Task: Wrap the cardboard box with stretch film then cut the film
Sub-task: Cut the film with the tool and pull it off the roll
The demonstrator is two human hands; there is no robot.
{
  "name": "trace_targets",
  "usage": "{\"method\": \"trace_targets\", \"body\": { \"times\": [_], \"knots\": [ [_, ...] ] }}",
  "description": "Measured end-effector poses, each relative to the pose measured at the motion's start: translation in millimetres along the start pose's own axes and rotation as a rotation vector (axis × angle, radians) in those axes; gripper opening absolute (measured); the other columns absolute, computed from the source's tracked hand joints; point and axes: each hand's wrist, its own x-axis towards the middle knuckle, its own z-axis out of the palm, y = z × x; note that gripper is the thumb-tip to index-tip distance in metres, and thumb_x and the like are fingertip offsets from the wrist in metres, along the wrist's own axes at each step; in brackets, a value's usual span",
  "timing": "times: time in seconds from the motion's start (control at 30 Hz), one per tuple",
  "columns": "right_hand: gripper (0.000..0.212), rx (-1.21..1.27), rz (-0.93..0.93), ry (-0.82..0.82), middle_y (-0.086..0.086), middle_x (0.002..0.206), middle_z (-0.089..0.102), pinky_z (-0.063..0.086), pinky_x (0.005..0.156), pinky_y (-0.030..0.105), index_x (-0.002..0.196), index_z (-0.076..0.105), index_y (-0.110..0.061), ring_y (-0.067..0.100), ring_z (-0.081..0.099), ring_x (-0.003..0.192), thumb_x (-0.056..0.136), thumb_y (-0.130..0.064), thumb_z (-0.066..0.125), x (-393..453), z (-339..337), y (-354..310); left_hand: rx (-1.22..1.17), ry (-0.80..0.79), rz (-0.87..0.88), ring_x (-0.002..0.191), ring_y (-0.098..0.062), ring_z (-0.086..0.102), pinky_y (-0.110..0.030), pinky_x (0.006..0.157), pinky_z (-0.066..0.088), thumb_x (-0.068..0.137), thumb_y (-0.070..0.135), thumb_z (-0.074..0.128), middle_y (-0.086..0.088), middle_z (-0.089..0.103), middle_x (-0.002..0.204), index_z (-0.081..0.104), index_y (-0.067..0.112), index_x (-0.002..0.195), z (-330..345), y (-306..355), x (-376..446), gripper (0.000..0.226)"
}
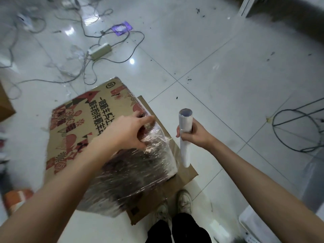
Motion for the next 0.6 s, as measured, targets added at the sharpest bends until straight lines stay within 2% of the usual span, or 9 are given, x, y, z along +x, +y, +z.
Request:
{"method": "trace_targets", "body": {
  "times": [0.2, 0.3, 0.43, 0.53, 0.6],
  "knots": [
    [0.021, 0.135, 0.025, 0.004, 0.001, 0.076, 0.061, 0.051, 0.081, 0.046, 0.076, 0.061, -0.010, 0.021, 0.059, 0.075, 0.058, -0.021, 0.067, 5, -3, -21, -0.101, -0.118, 0.079, 0.123, -0.020, 0.046, -0.034, 0.098, 0.040, 0.068, 0.043, 0.079, 0.003, 0.038, 0.145, 0.020, 0.044, 0.145, -41, -30, 12, 0.097],
    [0.017, 0.200, -0.006, 0.004, 0.006, 0.086, 0.070, 0.052, 0.077, 0.036, 0.077, 0.065, -0.011, 0.021, 0.064, 0.076, 0.063, -0.021, 0.067, 9, 0, -33, -0.191, -0.178, 0.113, 0.133, -0.018, 0.037, -0.038, 0.109, 0.032, 0.068, 0.036, 0.081, 0.009, 0.033, 0.149, 0.022, 0.041, 0.145, -54, -43, 24, 0.097],
    [0.009, 0.313, -0.028, 0.024, 0.013, 0.100, 0.072, 0.051, 0.074, 0.036, 0.072, 0.069, -0.020, 0.027, 0.059, 0.064, 0.065, -0.026, 0.068, 21, 5, -51, -0.323, -0.202, 0.068, 0.130, -0.020, 0.038, -0.043, 0.109, 0.033, 0.069, 0.021, 0.080, 0.005, 0.034, 0.148, 0.024, 0.042, 0.144, -69, -56, 41, 0.096],
    [0.028, 0.323, -0.012, 0.041, 0.012, 0.102, 0.072, 0.052, 0.071, 0.037, 0.084, 0.059, -0.014, 0.024, 0.057, 0.058, 0.069, -0.035, 0.070, 31, 7, -58, -0.559, -0.111, 0.021, 0.111, -0.018, 0.051, -0.041, 0.097, 0.045, 0.066, 0.017, 0.070, 0.000, 0.042, 0.137, 0.026, 0.051, 0.139, -66, -56, 42, 0.092],
    [0.039, 0.323, 0.025, 0.075, 0.015, 0.100, 0.072, 0.052, 0.066, 0.036, 0.087, 0.057, -0.013, 0.022, 0.056, 0.054, 0.066, -0.043, 0.071, 37, 10, -62, -0.522, 0.040, 0.044, 0.108, -0.018, 0.053, -0.037, 0.089, 0.049, 0.065, 0.029, 0.058, -0.003, 0.038, 0.139, 0.025, 0.055, 0.137, -56, -51, 37, 0.083]
  ]
}}
